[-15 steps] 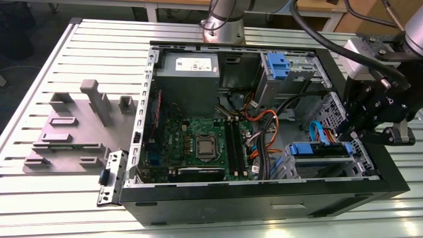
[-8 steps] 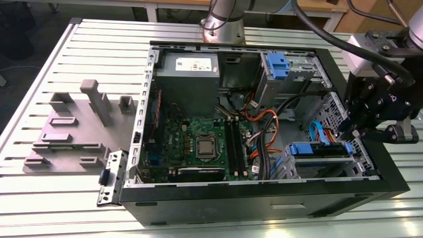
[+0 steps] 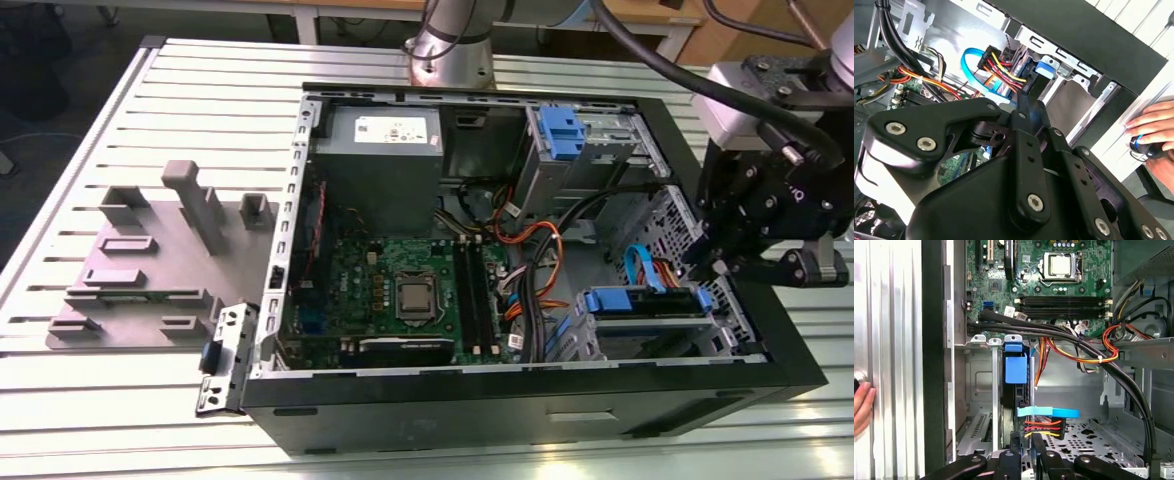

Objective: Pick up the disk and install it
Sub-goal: 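Insert the second disk wire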

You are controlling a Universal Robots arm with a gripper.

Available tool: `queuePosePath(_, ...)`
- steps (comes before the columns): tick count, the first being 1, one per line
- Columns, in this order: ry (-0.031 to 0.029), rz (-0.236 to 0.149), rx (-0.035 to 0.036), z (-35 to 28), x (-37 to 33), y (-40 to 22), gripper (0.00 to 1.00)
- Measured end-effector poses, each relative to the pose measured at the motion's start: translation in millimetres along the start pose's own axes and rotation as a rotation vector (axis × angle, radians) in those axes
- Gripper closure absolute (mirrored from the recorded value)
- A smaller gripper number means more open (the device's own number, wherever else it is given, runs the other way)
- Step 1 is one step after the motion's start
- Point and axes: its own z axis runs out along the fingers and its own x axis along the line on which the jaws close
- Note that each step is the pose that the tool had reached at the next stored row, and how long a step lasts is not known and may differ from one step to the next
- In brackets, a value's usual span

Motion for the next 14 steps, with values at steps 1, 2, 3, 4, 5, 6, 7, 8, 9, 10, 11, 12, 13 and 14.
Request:
queuePosePath(1,0.0,0.0,-0.0026,0.0,0.0,0.1,0.77)
queuePosePath(2,0.0,0.0,-0.0028,0.1,0.0,0.1,0.77)
queuePosePath(3,-0.0001,0.0,-0.0029,0.1,0.0,0.1,0.77)
queuePosePath(4,-0.0003,0.0,-0.003,0.2,0.0,0.1,0.77)
queuePosePath(5,-0.0003,0.0,-0.0031,0.0,0.0,0.1,0.77)
queuePosePath(6,-0.0002,0.0,-0.0032,-1.2,0.0,0.0,0.77)
queuePosePath(7,-0.0004,0.0,-0.0033,-2.4,0.0,0.0,0.77)
queuePosePath(8,-0.0003,0.0,-0.0033,-3.0,0.0,0.0,0.77)
queuePosePath(9,-0.0005,0.0,-0.0033,-3.0,0.0,0.0,0.77)
queuePosePath(10,-0.0006,0.0,-0.0033,-3.0,-0.1,0.0,0.77)
queuePosePath(11,-0.0004,0.0,-0.0033,-3.2,-0.1,0.0,0.77)
queuePosePath(12,-0.0004,0.0,-0.0033,-3.4,-0.1,0.0,0.77)
queuePosePath(13,-0.0003,0.0,-0.0033,-3.5,-0.1,0.0,0.77)
queuePosePath(14,-0.0003,0.0,-0.0033,-3.5,-0.1,0.0,0.77)
